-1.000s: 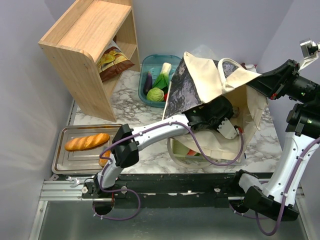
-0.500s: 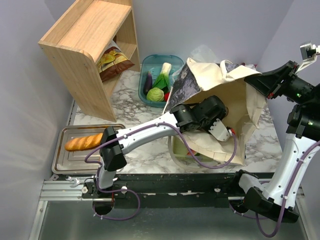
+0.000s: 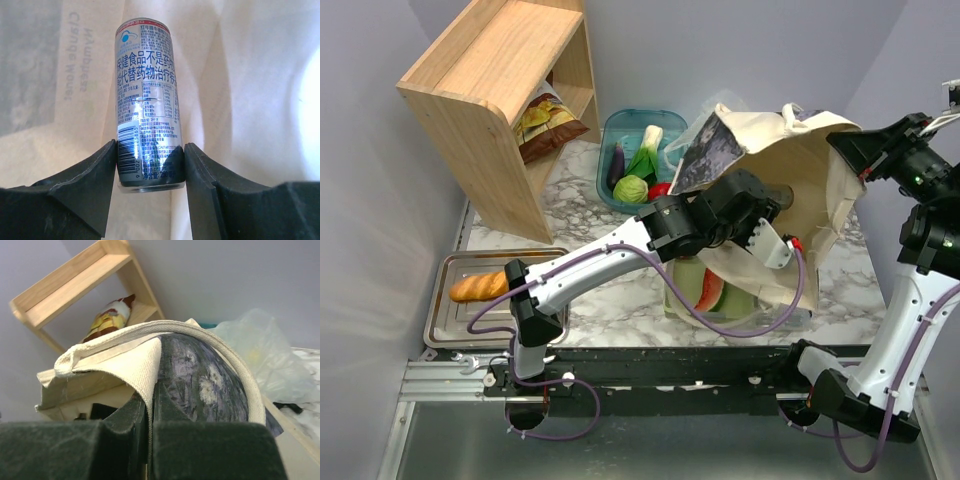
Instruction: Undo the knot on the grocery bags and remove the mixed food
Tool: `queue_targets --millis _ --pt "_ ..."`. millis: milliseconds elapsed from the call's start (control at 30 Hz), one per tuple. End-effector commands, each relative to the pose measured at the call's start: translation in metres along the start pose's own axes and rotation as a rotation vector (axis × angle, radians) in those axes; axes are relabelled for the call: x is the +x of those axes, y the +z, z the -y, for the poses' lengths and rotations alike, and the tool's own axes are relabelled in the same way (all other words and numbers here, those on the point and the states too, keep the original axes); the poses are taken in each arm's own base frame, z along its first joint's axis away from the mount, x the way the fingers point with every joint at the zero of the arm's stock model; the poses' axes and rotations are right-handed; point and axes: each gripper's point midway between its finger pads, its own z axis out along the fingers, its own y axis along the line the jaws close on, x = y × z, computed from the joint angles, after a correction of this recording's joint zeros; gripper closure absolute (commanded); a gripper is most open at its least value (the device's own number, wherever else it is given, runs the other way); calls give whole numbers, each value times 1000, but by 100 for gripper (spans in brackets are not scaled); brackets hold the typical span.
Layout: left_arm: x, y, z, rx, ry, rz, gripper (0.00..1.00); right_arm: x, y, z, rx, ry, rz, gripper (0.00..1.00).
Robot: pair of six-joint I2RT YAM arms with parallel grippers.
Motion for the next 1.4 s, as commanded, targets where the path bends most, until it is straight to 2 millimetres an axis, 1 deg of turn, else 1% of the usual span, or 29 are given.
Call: queue_targets --millis 0,67,233,300,367,433,533,567,633,733,833,867,933,967,1000,1033,1067,1100,1200,1233,1267,1300,1333,1367 --pt "-28 -44 -51 -155 -89 140 100 -26 -1 25 175 -48 93 99" --pt "-33 -51 -60 -182 -102 162 100 -30 -2 36 231 -42 108 99" --pt "-42 -60 -75 -226 -119 196 100 -38 -6 63 369 -36 129 99" --pt "-45 -62 -80 -241 -129 209 100 -38 -9 79 449 -37 135 99" --pt "-47 -61 -84 -251 -132 217 100 -37 -16 100 551 -36 140 99" --pt "-50 -61 -84 -250 -136 227 100 -33 -21 118 633 -37 126 99" --pt "-52 -60 -82 -241 -147 240 100 -13 -25 149 729 -32 57 99" --pt "-52 -59 -81 -236 -151 243 100 -2 -27 162 766 -21 24 99" --pt "-53 -59 -79 -229 -160 253 100 19 -28 179 802 -10 -42 99" --pt "-53 -56 -78 -222 -169 257 100 47 -28 201 833 10 -133 99" --pt "-52 -54 -77 -218 -177 259 100 62 -34 224 905 11 -194 99" --pt "-53 -54 -77 -216 -181 261 100 65 -37 231 933 -5 -210 92" --pt "-50 -54 -76 -214 -192 258 100 68 -42 240 965 -47 -234 60" --pt "-48 -54 -76 -213 -200 257 100 66 -43 240 964 -61 -233 40" --pt "-47 -54 -76 -211 -208 256 100 65 -39 234 921 -79 -237 28" --pt "-45 -53 -76 -210 -215 254 100 63 -32 223 856 -93 -235 19" --pt "-44 -53 -76 -210 -221 252 100 59 -27 212 799 -103 -226 15" --pt "-42 -52 -75 -208 -226 251 100 55 -19 197 718 -110 -219 11" --pt "-37 -48 -74 -206 -246 246 100 41 -3 155 525 -95 -213 6" --pt "-33 -46 -74 -206 -260 244 100 36 4 134 420 -93 -218 5" --pt "-30 -43 -74 -207 -272 242 100 34 7 120 343 -119 -233 4" --pt "-26 -41 -76 -211 -289 236 100 31 10 101 246 -151 -238 3" --pt "-22 -41 -79 -216 -303 235 100 34 10 88 172 -169 -252 3" --pt "-18 -39 -80 -217 -319 234 100 37 9 79 116 -211 -266 3"
